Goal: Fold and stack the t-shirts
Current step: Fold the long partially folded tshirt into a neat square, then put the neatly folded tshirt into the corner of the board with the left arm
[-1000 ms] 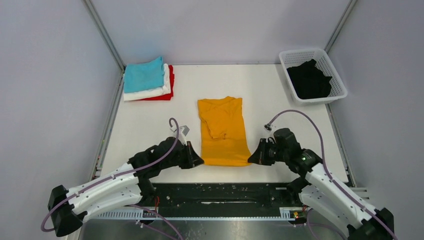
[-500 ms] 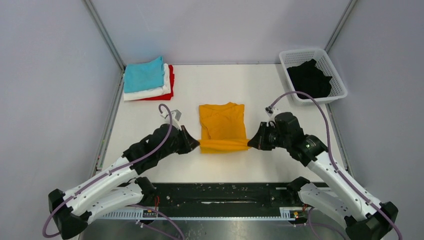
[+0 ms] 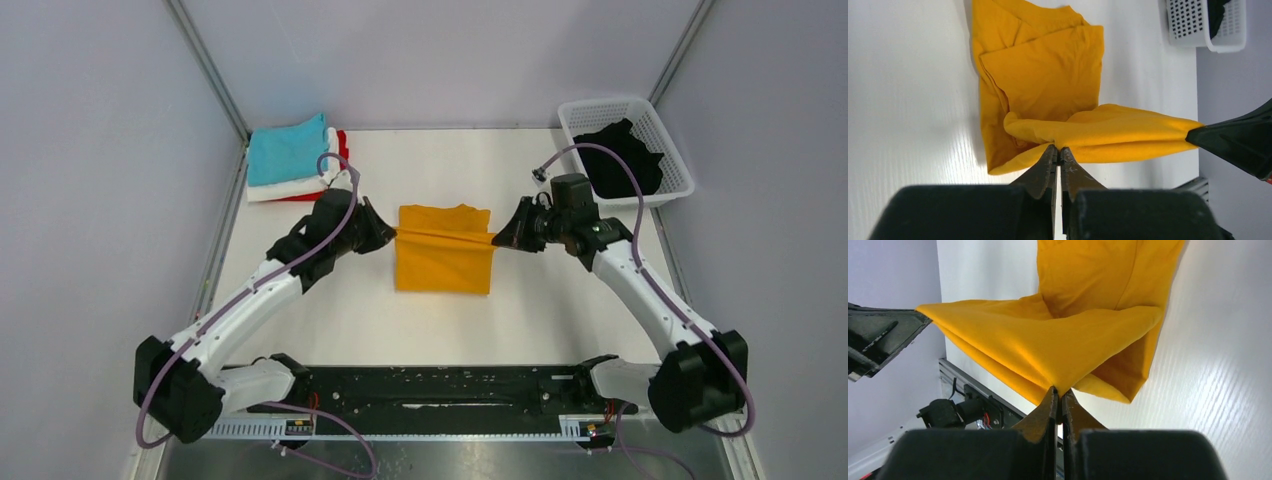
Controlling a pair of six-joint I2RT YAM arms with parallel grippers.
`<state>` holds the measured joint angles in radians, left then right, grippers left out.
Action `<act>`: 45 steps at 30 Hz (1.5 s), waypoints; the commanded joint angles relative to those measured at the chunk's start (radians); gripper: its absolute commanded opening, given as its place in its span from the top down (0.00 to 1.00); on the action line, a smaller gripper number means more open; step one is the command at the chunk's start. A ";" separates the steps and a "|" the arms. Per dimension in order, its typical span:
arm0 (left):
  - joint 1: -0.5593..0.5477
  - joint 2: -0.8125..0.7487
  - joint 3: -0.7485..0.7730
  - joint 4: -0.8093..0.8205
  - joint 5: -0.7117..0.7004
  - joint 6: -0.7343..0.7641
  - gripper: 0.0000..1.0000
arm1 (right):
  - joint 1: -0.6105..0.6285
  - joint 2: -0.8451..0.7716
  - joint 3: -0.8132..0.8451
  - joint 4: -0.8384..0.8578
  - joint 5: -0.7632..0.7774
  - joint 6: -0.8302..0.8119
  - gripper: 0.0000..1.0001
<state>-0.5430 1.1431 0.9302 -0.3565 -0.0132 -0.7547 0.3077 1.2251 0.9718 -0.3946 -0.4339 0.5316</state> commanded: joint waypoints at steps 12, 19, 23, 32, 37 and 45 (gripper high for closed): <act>0.169 0.523 0.352 0.073 0.009 0.100 1.00 | -0.159 0.515 0.280 0.161 -0.183 0.029 1.00; 0.183 0.763 0.558 0.035 0.005 0.093 0.97 | -0.186 0.725 0.436 0.184 -0.174 0.077 0.96; 0.186 0.865 0.654 -0.001 -0.006 0.094 0.85 | -0.196 0.810 0.510 0.167 -0.130 0.083 0.84; 0.195 0.760 0.609 0.026 0.050 0.149 0.01 | -0.200 0.699 0.583 0.016 -0.028 -0.003 0.01; 0.194 0.742 0.489 0.050 0.141 0.187 0.01 | -0.200 0.397 0.270 0.121 0.116 -0.017 0.00; 0.157 0.857 0.507 0.020 0.171 0.223 0.01 | -0.223 -0.134 -0.148 0.240 0.349 0.052 0.01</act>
<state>-0.3656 1.9396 1.4147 -0.3477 0.1081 -0.5652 0.0975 1.2545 0.9466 -0.2234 -0.2665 0.5522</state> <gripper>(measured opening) 0.989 0.993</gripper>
